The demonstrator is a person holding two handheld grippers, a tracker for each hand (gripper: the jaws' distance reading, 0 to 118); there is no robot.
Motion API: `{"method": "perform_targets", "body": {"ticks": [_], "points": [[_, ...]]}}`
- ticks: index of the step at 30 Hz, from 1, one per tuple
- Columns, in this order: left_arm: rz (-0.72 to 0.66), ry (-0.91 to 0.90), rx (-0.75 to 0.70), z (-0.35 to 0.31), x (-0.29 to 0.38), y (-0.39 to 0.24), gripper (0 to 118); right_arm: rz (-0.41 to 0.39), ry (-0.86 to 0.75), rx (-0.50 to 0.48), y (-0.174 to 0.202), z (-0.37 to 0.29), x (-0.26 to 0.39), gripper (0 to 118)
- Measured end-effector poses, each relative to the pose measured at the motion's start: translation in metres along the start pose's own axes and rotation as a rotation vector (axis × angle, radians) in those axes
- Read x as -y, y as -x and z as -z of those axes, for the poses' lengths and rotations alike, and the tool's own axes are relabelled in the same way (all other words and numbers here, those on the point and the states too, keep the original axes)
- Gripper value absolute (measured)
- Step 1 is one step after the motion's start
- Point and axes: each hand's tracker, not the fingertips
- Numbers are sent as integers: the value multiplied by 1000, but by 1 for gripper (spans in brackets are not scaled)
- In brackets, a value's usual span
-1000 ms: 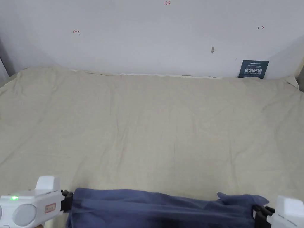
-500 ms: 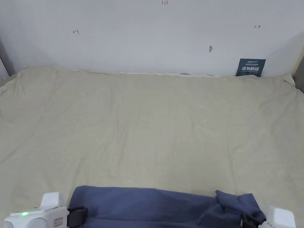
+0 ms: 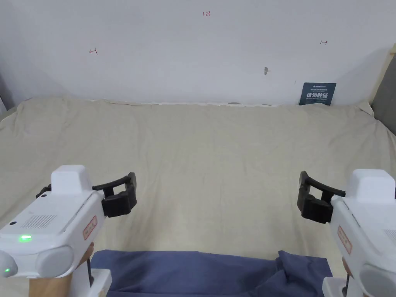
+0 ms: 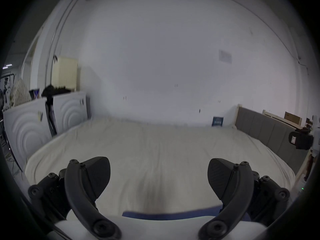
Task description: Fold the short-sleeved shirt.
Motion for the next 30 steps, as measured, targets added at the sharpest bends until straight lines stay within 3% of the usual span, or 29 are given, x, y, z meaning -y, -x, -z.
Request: {"method": "perform_targets", "body": {"ticks": [2,3,4,6,8,20,24,30], "points": [[26,-55,-4,-3,-2,-9,103,-8,-21,10,5,-2,-3,87],[48,-77,-11,1,3,-13,86,-9,-19,12,6,-4,-5,68],[67,-88,-6,0,4,-17,66,-8,-25,9,8,-4,-5,48],[93,-61,13,2,6,-24,2,-12,-39,13,11,-6,-4,6],[106,-67,17,5,13,-30,0,-24,-46,8,13,-6,-1,1],[104,-22,8,20,25,-12,0,-20,-42,-13,14,1,5,1],[-63,148,94,36,30,24,0,-17,-36,-27,19,-6,-2,1],[-453,464,288,64,65,102,1,-26,-7,-48,29,12,5,1]]}}
